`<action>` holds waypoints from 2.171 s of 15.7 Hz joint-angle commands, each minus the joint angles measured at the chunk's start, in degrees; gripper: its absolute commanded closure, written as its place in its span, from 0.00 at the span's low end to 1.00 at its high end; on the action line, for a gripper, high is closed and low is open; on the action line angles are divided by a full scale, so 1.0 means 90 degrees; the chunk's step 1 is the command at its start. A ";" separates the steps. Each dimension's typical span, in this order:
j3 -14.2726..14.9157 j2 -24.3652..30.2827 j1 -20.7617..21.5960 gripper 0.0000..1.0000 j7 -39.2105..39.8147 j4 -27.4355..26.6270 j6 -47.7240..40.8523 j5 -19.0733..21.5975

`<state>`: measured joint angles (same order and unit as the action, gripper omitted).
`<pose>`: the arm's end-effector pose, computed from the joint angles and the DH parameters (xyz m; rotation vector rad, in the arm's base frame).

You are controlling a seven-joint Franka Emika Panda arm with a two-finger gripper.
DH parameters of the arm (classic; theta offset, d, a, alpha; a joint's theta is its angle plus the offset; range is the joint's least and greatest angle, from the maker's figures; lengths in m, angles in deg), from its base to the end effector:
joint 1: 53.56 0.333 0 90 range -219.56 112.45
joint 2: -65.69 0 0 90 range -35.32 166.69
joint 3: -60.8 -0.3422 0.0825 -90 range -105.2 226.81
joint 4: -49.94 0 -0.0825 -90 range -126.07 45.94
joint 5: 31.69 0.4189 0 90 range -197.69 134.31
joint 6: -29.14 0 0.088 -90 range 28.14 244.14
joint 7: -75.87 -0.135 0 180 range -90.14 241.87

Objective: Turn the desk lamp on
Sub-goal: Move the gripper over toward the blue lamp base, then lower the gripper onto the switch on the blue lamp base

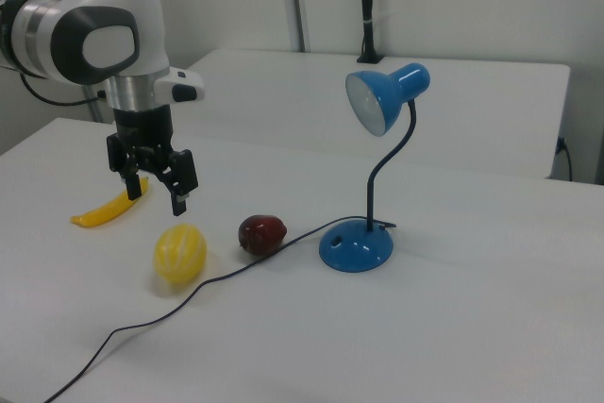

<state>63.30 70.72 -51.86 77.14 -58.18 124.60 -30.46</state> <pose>0.5482 -0.0056 0.5211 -3.1073 -0.0080 0.2066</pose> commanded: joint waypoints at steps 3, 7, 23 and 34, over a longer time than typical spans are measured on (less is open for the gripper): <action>0.0025 -0.0110 0.0017 0.65 -0.0093 0.0020 -0.0069 -0.0107; 0.0035 -0.0325 -0.0246 1.00 -0.0103 0.0030 0.0466 -0.0097; 0.0035 -0.2346 -0.1468 1.00 -0.0601 0.0489 0.3680 -0.0107; 0.0035 -0.2844 -0.1516 1.00 -0.0855 0.0976 0.4101 -0.0039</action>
<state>63.68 47.82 -65.27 71.25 -52.59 159.99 -30.61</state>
